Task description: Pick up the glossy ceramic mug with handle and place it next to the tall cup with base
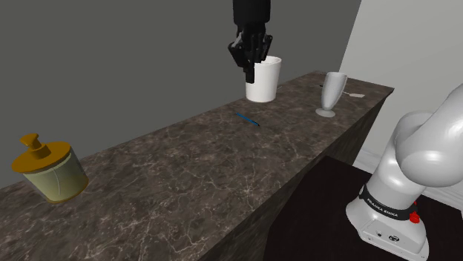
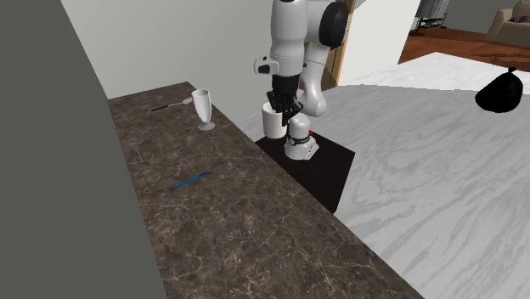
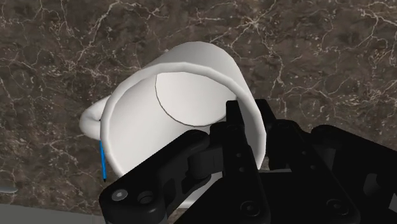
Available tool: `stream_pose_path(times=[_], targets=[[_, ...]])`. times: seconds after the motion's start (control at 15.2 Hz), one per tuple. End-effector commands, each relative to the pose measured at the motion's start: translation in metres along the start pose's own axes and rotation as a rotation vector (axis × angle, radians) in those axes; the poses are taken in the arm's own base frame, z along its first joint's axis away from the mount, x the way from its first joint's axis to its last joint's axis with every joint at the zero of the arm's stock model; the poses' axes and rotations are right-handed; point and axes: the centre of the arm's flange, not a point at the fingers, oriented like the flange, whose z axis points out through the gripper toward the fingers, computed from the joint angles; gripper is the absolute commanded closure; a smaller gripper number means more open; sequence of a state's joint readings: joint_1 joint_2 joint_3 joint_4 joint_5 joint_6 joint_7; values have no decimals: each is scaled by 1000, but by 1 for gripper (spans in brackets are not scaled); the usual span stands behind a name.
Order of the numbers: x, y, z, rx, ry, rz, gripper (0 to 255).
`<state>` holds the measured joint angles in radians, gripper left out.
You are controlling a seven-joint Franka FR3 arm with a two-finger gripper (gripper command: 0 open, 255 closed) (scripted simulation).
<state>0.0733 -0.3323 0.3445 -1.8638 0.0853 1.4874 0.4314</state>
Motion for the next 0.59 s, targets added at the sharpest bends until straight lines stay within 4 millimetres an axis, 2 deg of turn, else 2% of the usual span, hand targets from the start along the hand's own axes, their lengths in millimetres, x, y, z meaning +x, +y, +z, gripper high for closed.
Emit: stream_pose_path(times=[0.0, 0.53], targets=[[6, 28, 3, 0, 0, -2, 255], [27, 131, 7, 0, 0, -2, 255]])
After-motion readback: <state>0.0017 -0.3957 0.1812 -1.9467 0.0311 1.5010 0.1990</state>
